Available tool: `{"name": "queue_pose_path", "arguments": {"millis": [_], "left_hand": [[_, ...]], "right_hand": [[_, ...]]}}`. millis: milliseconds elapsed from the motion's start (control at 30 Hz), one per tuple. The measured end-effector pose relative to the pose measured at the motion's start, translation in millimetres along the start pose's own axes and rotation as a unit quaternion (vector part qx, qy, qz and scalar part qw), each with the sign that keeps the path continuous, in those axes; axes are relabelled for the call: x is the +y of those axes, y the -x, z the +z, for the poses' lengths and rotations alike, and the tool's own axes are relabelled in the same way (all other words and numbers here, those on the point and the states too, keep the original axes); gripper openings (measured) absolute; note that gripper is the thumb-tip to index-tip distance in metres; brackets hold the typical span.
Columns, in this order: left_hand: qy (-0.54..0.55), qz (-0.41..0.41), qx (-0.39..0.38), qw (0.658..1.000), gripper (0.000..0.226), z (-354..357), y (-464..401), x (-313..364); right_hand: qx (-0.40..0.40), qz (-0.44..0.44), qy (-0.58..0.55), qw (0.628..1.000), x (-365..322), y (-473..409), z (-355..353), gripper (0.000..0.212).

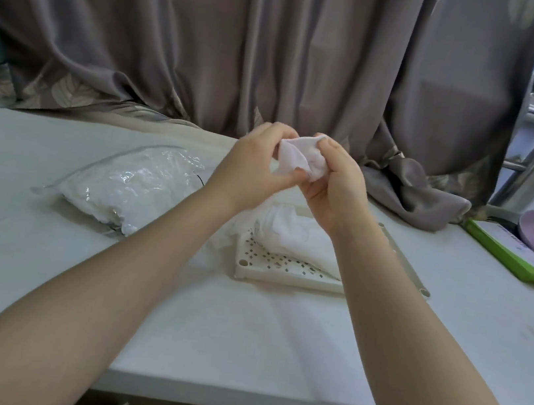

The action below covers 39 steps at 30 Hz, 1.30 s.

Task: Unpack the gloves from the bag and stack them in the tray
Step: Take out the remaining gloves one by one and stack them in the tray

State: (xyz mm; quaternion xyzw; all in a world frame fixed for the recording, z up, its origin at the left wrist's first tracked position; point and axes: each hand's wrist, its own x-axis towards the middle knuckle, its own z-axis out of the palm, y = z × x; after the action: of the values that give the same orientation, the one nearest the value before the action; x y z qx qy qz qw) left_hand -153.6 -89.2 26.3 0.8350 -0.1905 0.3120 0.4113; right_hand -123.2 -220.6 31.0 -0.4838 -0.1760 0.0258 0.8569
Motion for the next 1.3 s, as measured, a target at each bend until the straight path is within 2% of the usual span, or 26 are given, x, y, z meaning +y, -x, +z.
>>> {"name": "queue_pose_path", "arguments": {"millis": [67,133,200,300,333,433,467,633,733,800,867,933,1000,1067,1133,1233,1300], "left_hand": [[0.035,-0.003,0.034,0.999,0.015,-4,-4,10],[0.116,-0.04,0.017,0.992,0.018,-6,-4,19],[0.228,-0.075,-0.018,0.971,0.023,-8,-3,32],[0.355,-0.136,-0.06,0.923,0.026,-5,-4,48],[0.38,-0.157,-0.059,0.91,0.027,-4,-5,50],[0.427,-0.207,-0.033,0.879,0.025,3,-4,60],[0.424,-0.215,-0.027,0.879,0.023,7,-3,61],[0.415,-0.25,-0.006,0.875,0.023,22,9,58],[0.454,-0.3,0.018,0.838,0.026,26,19,52],[0.469,-0.326,-0.02,0.82,0.026,25,26,45],[0.441,-0.327,-0.122,0.827,0.022,20,30,36],[0.378,-0.317,-0.228,0.84,0.031,16,26,28],[0.282,-0.296,-0.296,0.863,0.042,17,19,24],[0.159,-0.255,-0.317,0.9,0.049,25,13,25],[0.082,-0.21,-0.299,0.927,0.046,36,9,26],[0.066,-0.157,-0.293,0.941,0.024,48,3,29],[0.103,-0.147,-0.311,0.933,0.007,49,0,30]], "right_hand": [[0.0,-0.015,0.048,0.999,-9,3,-2,0.014],[0.024,-0.03,0.103,0.994,-22,7,-4,0.013],[0.036,-0.027,0.128,0.991,-36,9,-9,0.014],[0.01,0.026,0.083,0.996,-52,15,-15,0.016],[-0.011,0.04,0.07,0.997,-54,18,-16,0.023],[-0.081,0.07,0.087,0.99,-59,31,-26,0.068],[-0.11,0.078,0.099,0.986,-58,38,-28,0.072],[-0.164,0.091,0.176,0.966,-39,58,-45,0.037],[-0.149,0.114,0.172,0.967,-37,66,-54,0.019],[-0.129,0.116,0.191,0.966,-38,68,-59,0.017],[-0.132,0.125,0.242,0.953,-38,68,-64,0.018],[-0.133,0.145,0.327,0.924,-38,66,-68,0.013],[-0.127,0.156,0.403,0.893,-39,64,-68,0.007],[-0.128,0.15,0.475,0.858,-41,60,-66,0.012],[-0.123,0.148,0.546,0.815,-42,54,-65,0.017],[-0.12,0.187,0.615,0.756,-46,45,-71,0.018],[-0.116,0.213,0.616,0.749,-49,40,-77,0.027]]}}
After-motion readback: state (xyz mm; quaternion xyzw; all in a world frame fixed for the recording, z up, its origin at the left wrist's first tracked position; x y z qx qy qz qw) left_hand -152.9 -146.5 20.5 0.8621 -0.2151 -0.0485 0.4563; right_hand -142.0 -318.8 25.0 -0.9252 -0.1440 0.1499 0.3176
